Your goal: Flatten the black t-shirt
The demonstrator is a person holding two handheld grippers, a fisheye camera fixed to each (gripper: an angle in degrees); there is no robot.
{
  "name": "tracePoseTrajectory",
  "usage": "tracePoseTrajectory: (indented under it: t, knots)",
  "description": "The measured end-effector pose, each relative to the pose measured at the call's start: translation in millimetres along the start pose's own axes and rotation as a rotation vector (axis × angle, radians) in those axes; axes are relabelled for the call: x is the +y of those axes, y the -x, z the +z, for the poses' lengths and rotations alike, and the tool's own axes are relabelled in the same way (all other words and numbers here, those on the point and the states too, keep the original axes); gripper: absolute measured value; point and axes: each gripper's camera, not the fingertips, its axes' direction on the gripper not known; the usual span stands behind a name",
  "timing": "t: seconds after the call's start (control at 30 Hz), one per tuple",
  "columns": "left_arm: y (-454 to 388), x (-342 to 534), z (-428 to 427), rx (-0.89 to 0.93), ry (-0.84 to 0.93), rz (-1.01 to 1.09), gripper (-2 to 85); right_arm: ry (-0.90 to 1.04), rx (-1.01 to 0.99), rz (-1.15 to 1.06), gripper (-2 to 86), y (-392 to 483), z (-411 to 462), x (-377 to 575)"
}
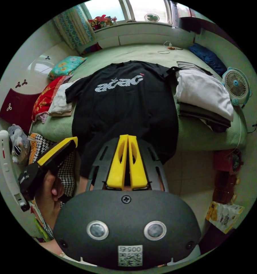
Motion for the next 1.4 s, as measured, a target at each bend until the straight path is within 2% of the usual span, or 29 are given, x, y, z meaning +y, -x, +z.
tracePoseTrajectory:
  t: [1.4]
  knots:
    - [-45.5,15.5,-11.9,-0.037,0.008,0.027,-0.7,0.043,0.02,-0.049,-1.0,34.4,-1.9,-8.1]
